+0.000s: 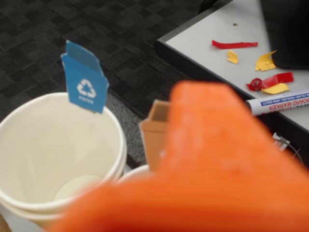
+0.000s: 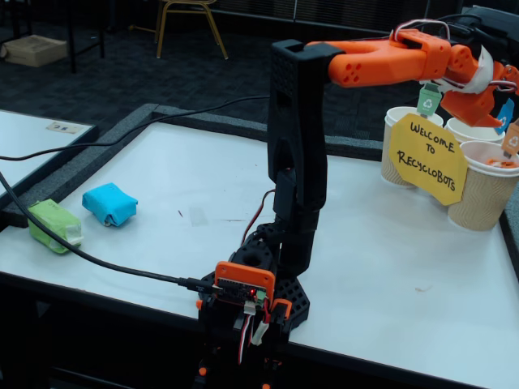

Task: Sort rubbish by color.

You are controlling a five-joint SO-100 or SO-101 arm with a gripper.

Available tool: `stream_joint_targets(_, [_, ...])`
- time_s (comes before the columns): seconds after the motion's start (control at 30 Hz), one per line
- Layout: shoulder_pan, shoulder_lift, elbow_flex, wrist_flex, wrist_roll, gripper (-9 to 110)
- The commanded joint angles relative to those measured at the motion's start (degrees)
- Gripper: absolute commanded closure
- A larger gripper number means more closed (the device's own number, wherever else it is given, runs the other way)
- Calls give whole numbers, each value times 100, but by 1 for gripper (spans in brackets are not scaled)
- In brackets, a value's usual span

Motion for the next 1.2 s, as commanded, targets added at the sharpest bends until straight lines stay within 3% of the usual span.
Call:
stream_joint_targets(0.0, [-35, 246, -624, -70, -70, 87])
stream_joint_targets(0.3, [-308, 571, -1397, 1257, -18, 95])
stream_joint_targets(0.7, [-1608, 2303, -1204, 2672, -9, 101])
stream_joint_targets(1.17, [-3744, 4693, 483, 3393, -70, 101])
